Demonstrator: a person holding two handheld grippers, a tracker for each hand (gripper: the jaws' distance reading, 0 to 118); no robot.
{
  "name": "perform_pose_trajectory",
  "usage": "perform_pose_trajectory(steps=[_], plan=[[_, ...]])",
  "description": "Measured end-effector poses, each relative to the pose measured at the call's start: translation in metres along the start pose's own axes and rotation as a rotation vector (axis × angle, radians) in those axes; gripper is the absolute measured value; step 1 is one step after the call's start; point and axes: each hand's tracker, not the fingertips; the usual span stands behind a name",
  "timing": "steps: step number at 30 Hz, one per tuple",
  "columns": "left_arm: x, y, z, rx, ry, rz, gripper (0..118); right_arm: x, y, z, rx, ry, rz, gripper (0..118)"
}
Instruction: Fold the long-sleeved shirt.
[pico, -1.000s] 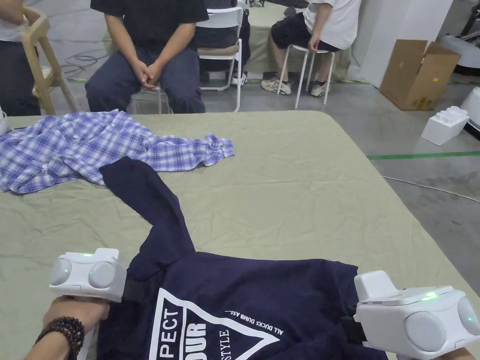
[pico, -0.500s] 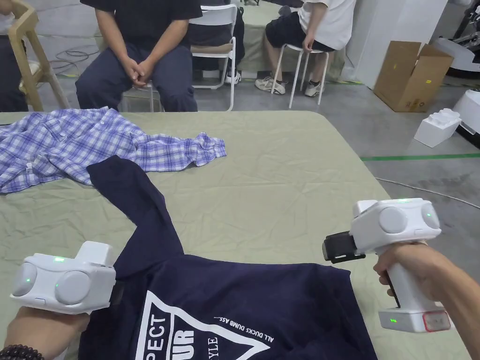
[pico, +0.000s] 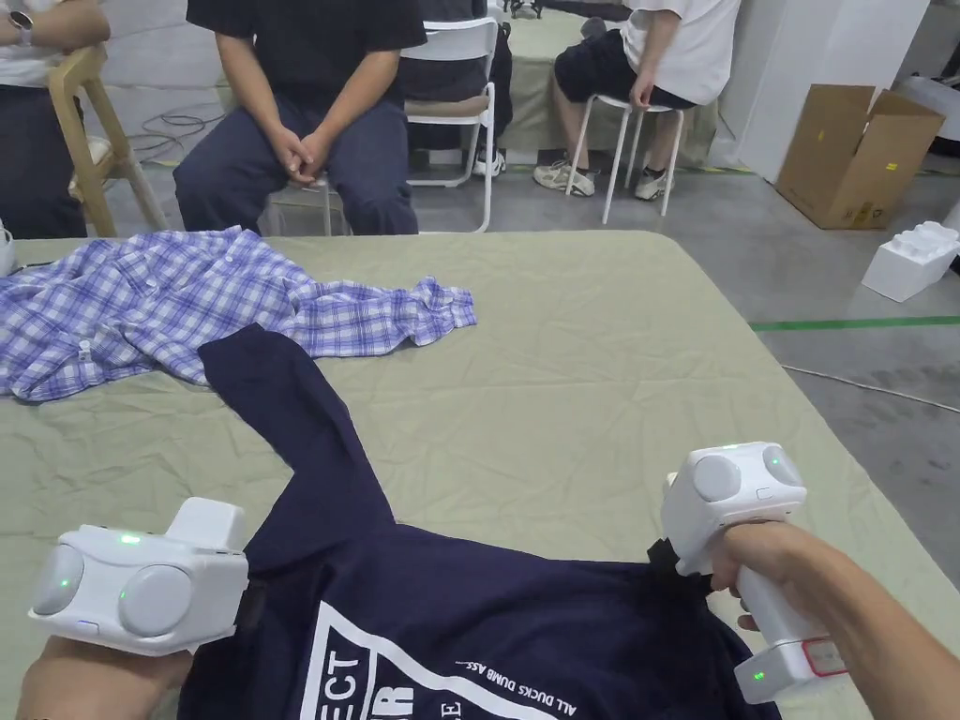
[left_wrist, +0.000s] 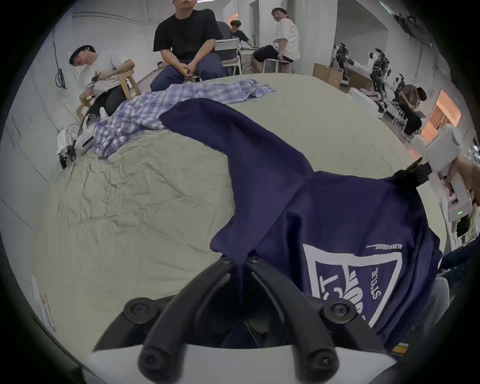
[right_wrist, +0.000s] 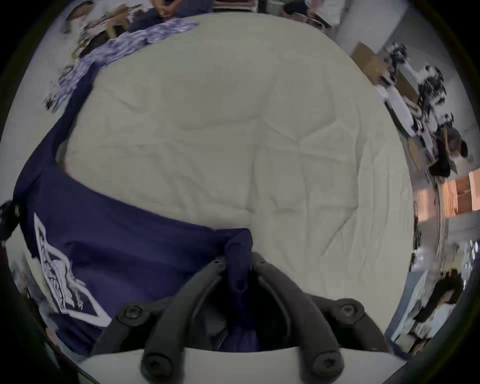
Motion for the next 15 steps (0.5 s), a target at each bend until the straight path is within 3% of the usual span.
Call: perform_pose_trajectory(steps=[7, 15], plan=[[-0.026, 0.052, 0.098, 0.215, -0.003, 0.01, 6, 0.015, 0.004, 0.133, 0.298, 0.092, 0.043, 10], [-0.049, 0.178, 0.271, 0.531, 0.102, -0.042, 6, 0.014, 0.043, 0.371, 0.697, 0.047, 0.135, 10]])
